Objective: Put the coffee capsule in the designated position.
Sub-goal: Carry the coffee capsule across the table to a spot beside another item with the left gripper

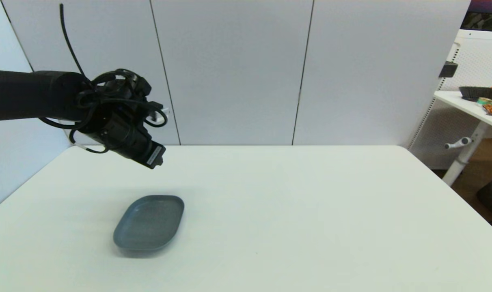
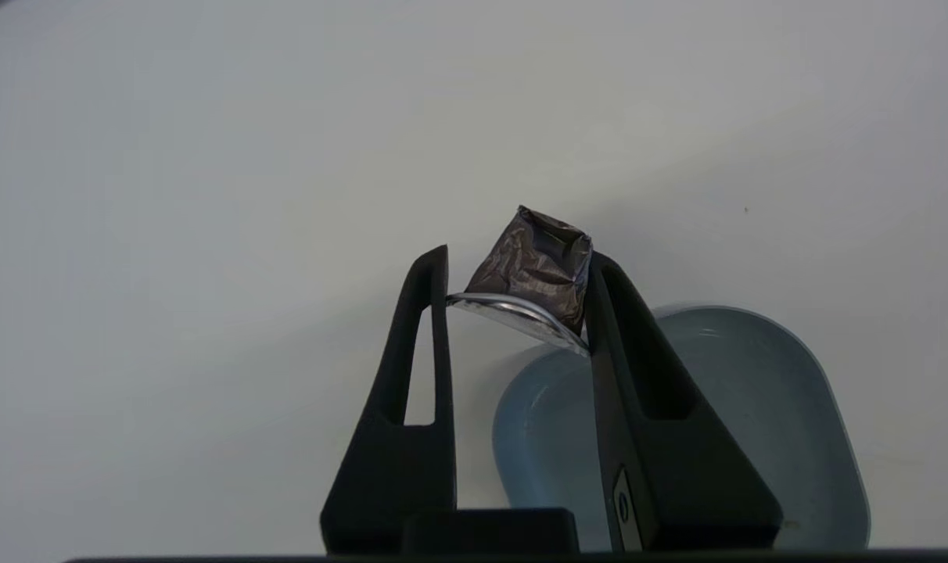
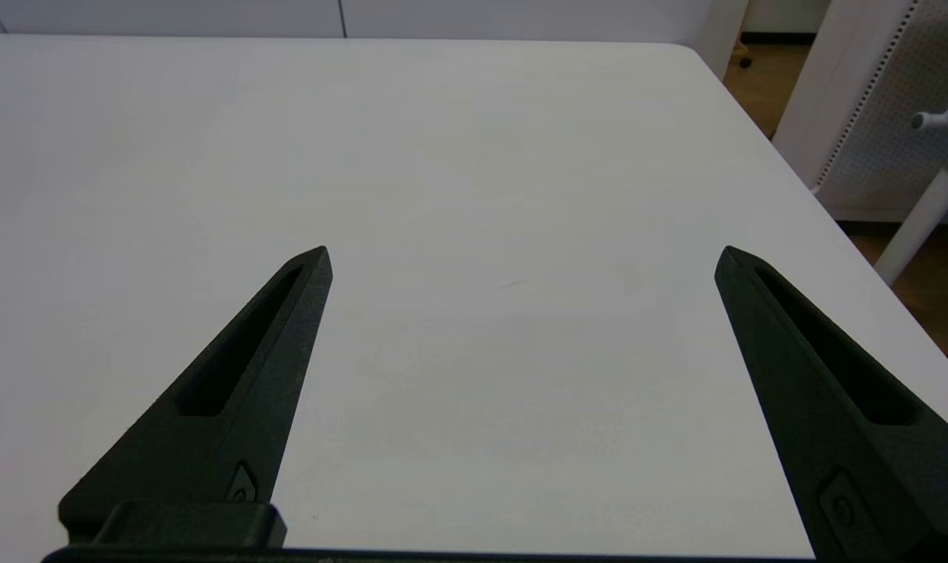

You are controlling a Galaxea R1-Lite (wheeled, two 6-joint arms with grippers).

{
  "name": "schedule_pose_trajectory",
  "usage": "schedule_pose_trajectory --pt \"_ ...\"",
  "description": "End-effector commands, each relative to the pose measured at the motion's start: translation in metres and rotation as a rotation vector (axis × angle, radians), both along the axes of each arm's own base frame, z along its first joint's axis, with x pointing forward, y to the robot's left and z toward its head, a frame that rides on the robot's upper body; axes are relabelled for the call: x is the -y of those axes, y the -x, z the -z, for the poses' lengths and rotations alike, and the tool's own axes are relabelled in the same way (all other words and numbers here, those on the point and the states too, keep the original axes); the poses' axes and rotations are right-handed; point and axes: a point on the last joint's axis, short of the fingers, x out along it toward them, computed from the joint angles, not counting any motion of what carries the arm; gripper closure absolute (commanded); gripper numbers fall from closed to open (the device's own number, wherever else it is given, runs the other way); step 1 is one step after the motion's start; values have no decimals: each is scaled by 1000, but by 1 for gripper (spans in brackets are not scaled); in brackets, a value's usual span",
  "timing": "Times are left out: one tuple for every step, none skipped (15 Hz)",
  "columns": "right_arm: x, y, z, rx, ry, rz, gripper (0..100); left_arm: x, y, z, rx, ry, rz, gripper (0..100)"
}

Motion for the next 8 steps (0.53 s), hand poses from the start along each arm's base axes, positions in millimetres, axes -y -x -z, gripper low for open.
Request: schedule_pose_trajectory --pt "0 0 0 -1 0 -1 0 4 -7 24 -74 -15 12 100" --pt "0 0 0 -1 0 -1 0 5 -9 28 -84 -18 14 100" --pt "0 0 0 -1 0 -1 0 7 -11 31 -95 -21 19 100" --pt "0 0 0 -1 0 -1 0 8 -12 34 -102 -23 20 100" --pt "0 0 0 -1 0 -1 0 9 -13 36 -106 -25 23 100" --pt "0 0 0 -1 0 -1 0 10 -15 39 -110 -22 25 100" --pt "0 0 0 -1 0 -1 0 11 -17 40 -112 -11 32 100" --pt "0 0 0 -1 0 -1 0 11 -19 42 -113 -4 37 100"
